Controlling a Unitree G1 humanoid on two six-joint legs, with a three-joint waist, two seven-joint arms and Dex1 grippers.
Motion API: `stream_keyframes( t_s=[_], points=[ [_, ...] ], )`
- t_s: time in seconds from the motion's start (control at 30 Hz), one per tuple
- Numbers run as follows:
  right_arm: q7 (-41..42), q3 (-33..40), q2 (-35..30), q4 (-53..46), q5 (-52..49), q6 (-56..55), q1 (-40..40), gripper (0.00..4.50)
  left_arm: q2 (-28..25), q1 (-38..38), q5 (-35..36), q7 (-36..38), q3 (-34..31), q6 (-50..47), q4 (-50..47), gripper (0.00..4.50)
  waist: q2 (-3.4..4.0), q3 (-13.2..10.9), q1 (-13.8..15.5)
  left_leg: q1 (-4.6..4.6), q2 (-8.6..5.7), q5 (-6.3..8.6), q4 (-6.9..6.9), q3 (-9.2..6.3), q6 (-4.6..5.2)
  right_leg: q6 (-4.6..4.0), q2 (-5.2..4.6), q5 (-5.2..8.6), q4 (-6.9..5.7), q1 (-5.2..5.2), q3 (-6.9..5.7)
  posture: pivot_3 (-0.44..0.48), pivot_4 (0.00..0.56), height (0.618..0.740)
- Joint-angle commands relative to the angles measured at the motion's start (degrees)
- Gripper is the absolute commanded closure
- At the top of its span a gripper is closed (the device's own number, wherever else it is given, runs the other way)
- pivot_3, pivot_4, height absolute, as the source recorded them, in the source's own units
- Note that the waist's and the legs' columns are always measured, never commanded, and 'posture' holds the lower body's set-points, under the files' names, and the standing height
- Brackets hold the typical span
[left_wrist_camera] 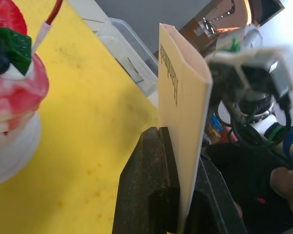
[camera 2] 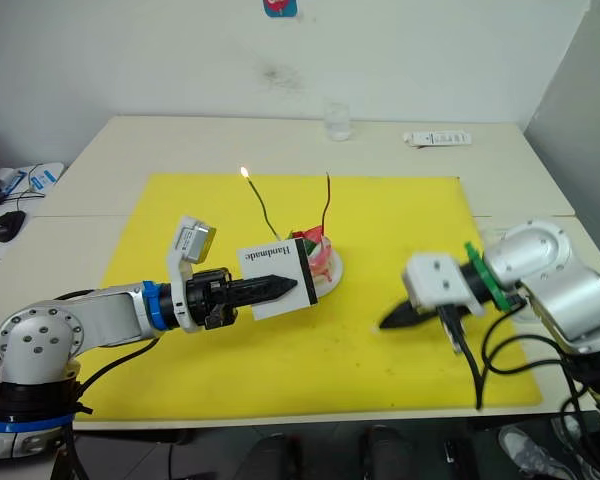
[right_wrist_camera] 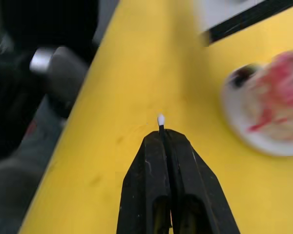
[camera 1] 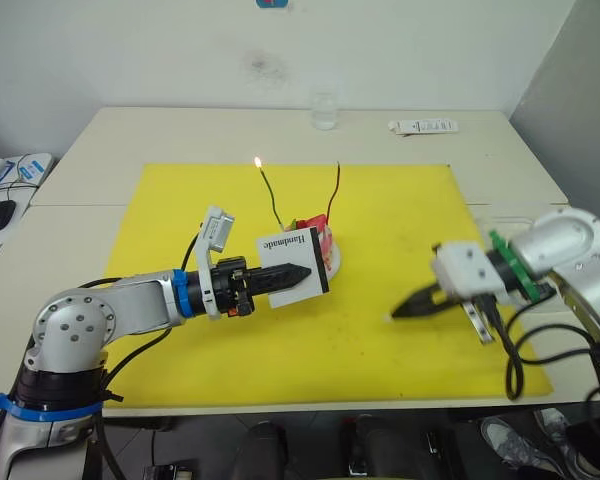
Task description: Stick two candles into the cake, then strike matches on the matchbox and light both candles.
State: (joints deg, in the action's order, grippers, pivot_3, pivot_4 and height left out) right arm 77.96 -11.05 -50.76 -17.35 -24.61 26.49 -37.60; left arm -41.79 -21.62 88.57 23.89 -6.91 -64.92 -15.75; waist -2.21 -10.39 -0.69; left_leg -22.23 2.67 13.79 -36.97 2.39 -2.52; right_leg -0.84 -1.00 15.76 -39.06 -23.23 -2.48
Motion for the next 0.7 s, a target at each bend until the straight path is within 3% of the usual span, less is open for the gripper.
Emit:
stream_keyframes(
  t_s=[0.03, 0.33, 0.7],
  points=[
    [-5.70, 2.58, 3.70, -2.04, -1.46, 2.11, -2.18, 4.48, -0.02, -0.25, 0.33, 0.75, -0.79, -0.06, -1.62, 4.50, 0.00, 0.00, 0.22, -0.03, 0.01, -0.01, -0.01, -0.04, -0.01, 0.00, 0.01, 0.00, 0.00, 0.00, -0.05, 0.000, 0.150, 0.740],
    [-14.07, -0.21, 11.34, -4.57, 3.10, 0.22, -4.23, 4.48, 0.47, -1.49, 0.36, 0.62, -0.26, -0.33, -1.36, 4.50, 0.00, 0.00, 0.56, -0.37, -0.08, 0.01, -0.10, -0.02, 0.01, 0.01, -0.13, 0.00, 0.16, -0.08, -0.10, 0.000, 0.150, 0.740],
    [-13.26, -2.98, 11.98, -3.74, 6.42, -2.09, -4.41, 4.48, 0.68, -1.09, 0.90, 0.14, -0.81, -0.53, -1.83, 4.50, 0.00, 0.00, 0.56, -0.36, -0.06, 0.01, -0.09, -0.09, 0.01, 0.01, -0.12, 0.00, 0.12, -0.08, -0.20, 0.000, 0.150, 0.740]
  ],
)
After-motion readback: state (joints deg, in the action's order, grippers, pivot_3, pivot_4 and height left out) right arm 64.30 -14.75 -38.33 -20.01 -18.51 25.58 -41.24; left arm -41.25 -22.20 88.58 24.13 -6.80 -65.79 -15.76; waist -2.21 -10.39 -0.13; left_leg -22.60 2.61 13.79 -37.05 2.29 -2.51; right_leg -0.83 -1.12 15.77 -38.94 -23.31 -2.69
